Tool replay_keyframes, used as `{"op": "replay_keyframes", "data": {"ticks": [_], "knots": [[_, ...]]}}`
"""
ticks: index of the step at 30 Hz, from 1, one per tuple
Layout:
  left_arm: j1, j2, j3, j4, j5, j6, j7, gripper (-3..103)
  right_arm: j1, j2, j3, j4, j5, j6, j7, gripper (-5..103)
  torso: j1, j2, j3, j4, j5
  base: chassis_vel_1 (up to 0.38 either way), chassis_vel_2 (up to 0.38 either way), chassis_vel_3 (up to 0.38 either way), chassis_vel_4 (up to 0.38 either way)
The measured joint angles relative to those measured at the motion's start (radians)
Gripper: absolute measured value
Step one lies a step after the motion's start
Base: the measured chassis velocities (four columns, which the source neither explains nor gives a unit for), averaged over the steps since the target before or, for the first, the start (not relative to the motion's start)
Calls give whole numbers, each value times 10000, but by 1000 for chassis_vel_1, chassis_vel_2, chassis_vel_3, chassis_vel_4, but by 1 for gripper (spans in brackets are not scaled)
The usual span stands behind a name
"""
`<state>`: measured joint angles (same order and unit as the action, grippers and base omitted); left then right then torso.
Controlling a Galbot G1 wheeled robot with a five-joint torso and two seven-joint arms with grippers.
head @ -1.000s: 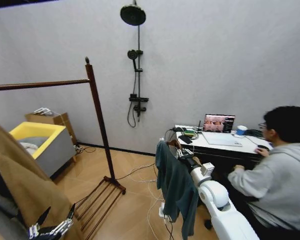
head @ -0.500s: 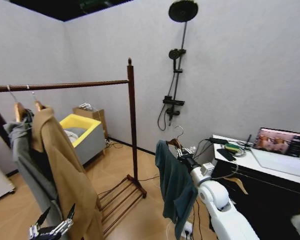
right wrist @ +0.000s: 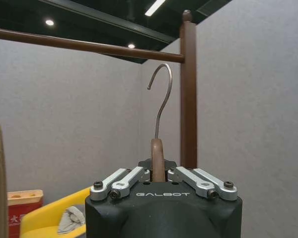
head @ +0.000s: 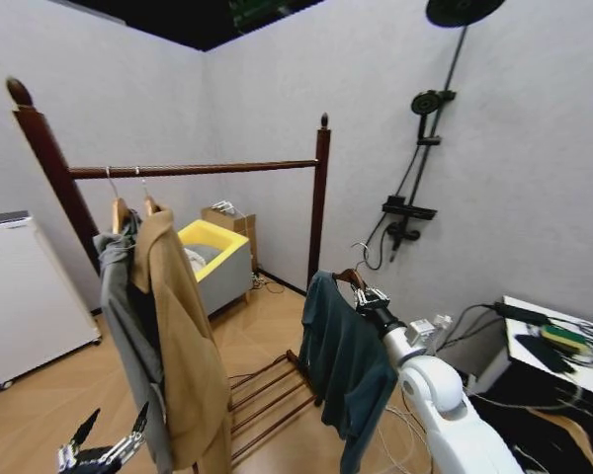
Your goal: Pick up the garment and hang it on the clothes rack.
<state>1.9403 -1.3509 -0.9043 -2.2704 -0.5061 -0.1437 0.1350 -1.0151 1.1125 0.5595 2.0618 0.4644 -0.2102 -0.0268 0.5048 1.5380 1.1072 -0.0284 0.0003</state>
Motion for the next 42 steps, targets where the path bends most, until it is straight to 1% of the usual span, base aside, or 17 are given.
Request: {"op": "replay_keyframes", "data": {"ticks": [2,4,5,9,11,16,18,20,21,23,25,26,29,33,38,40,42], "knots": [[0,0,0,0,0,0,-1,100,170,-538,-32,291,393,-236,144,10,-1,-1,0,2,-1,68,144,182,93],[0,0,0,0,0,0,-1,100,246,-713,-64,397,545,-336,203,10,-1,0,0,2,-1,83,101,151,94],[0,-1,0,0,0,0,-3,100,515,-1152,-153,680,1001,-652,384,10,-4,1,-2,5,-6,106,55,41,82],[0,0,0,0,0,0,-2,100,989,-1615,-315,872,1635,-948,608,10,-8,3,-3,2,-3,45,28,20,38],[0,0,0,0,0,0,-2,100,1812,-2063,-519,919,2330,-1266,794,10,-9,4,-3,-3,-4,0,0,0,0],[0,0,0,0,0,0,-1,100,3045,-2399,-913,759,2869,-1536,991,10,-7,3,-2,-1,-2,0,0,0,0],[0,0,0,0,0,0,-1,100,4303,-2544,-1643,501,3533,-1929,1500,10,-5,3,-1,-2,0,0,0,0,0],[0,-1,0,0,0,0,-3,100,4711,-2571,-1920,390,3785,-2094,1692,10,-5,3,-1,-2,-2,0,0,0,0],[0,0,0,0,0,0,0,100,5574,-2586,-2555,25,4198,-2320,1947,10,-5,2,-1,-3,-1,0,0,0,0],[0,0,0,0,0,0,-1,100,5947,-2578,-2800,-170,4280,-2392,2012,10,-5,2,0,-3,0,0,0,0,0],[0,0,0,0,0,0,0,100,7640,-2373,-3847,-1104,4530,-2582,2102,10,-4,2,-1,1,-7,0,0,0,0],[0,0,0,0,0,0,0,100,7640,-2373,-3847,-1104,4530,-2582,2102,10,-4,2,-1,1,-7,0,0,0,0],[0,0,0,0,0,0,1,100,9076,-1901,-4869,-2075,4912,-2979,2190,10,-3,1,0,2,-3,0,0,0,0],[0,0,0,0,0,0,0,100,9927,-1493,-5612,-2702,5375,-3252,2423,10,-3,0,0,-1,-4,0,0,0,0],[0,0,0,0,0,0,-1,100,10748,-984,-6339,-3377,5488,-3362,2470,10,-3,0,0,0,-3,0,0,0,0],[0,0,0,0,0,0,-1,100,11414,-460,-6743,-3855,5527,-3504,2465,10,-3,0,-1,0,-6,0,0,0,0],[0,0,-1,0,0,-1,-2,100,11693,-191,-6933,-4125,5530,-3519,2481,10,-3,0,-1,-3,-3,0,0,0,0]]}}
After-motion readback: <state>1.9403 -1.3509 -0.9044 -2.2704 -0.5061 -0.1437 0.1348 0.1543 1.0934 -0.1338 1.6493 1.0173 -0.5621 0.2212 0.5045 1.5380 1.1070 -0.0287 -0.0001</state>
